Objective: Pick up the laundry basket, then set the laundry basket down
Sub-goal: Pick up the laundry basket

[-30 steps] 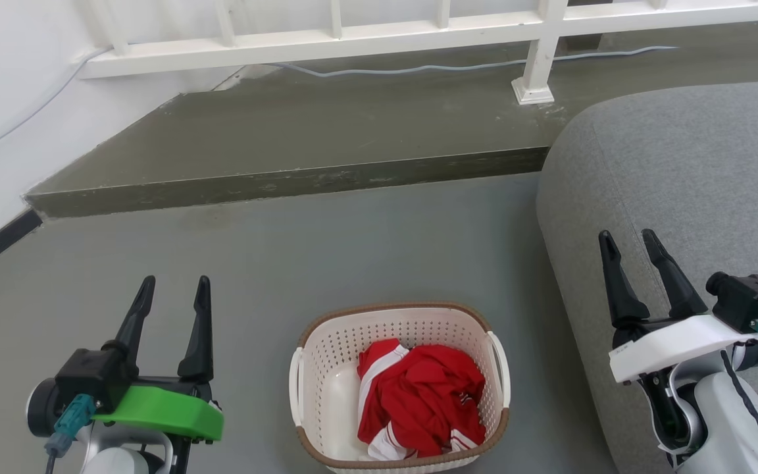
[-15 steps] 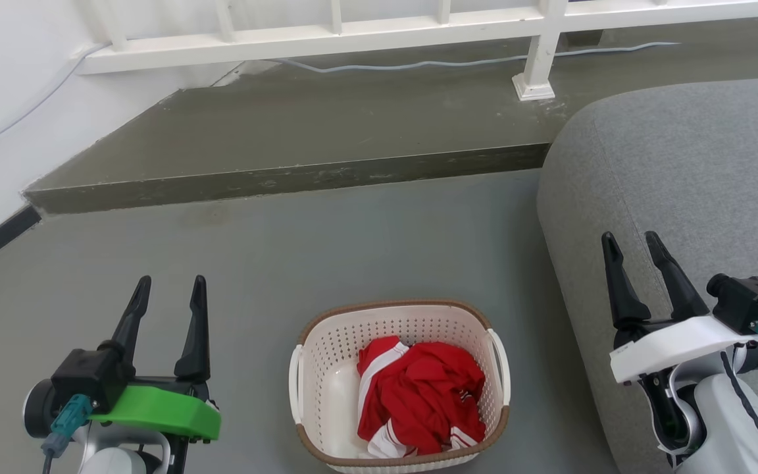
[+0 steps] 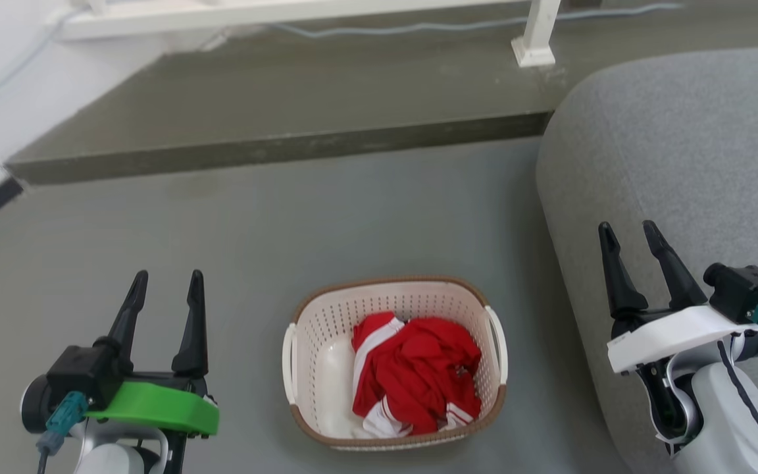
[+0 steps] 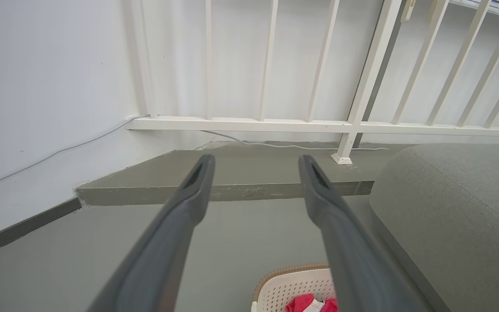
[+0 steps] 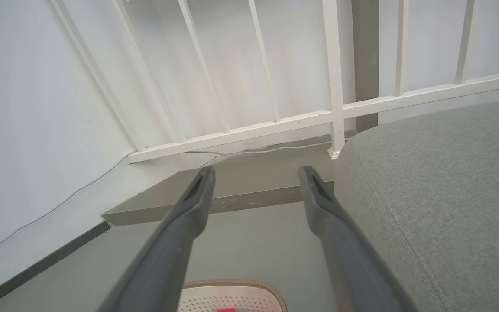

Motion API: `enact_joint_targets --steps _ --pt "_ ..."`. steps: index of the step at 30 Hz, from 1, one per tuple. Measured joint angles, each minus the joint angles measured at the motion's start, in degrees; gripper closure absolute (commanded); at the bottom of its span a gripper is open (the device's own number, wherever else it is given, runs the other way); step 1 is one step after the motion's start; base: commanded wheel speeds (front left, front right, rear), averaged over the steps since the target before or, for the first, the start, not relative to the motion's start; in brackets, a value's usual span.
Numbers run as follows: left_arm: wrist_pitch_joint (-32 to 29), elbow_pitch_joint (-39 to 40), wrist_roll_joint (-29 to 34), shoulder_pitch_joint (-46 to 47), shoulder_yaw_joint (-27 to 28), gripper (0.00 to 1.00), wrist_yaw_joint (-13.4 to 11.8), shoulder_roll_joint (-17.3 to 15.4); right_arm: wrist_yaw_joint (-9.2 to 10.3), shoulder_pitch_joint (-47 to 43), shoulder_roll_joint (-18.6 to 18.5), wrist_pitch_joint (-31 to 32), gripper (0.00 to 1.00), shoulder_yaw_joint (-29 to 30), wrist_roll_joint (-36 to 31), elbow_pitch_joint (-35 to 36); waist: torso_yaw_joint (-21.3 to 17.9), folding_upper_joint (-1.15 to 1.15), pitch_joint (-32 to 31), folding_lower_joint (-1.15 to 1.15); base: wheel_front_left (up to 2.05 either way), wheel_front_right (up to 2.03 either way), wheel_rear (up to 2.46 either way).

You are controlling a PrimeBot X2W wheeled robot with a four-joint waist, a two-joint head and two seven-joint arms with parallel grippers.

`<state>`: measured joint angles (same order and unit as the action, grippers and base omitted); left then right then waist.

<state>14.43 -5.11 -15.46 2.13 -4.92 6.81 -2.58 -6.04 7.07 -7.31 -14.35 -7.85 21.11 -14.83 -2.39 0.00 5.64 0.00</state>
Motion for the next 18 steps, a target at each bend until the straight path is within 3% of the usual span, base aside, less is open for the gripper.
enact_joint_targets --steps 8,18 --pt "0.0 -0.42 -0.65 3.16 -1.33 0.0 0.02 0.04 -0.48 2.88 0.0 0.0 0.0 -0.13 0.0 -2.77 -0.41 0.0 5.06 0.0 0.0 0.0 0.0" --pt "0.0 -7.17 -0.88 10.78 -3.66 0.0 0.32 0.21 -0.49 8.95 0.03 -0.07 0.0 -0.3 0.02 -8.29 -0.5 0.0 13.61 0.0 0.0 0.0 0.0"
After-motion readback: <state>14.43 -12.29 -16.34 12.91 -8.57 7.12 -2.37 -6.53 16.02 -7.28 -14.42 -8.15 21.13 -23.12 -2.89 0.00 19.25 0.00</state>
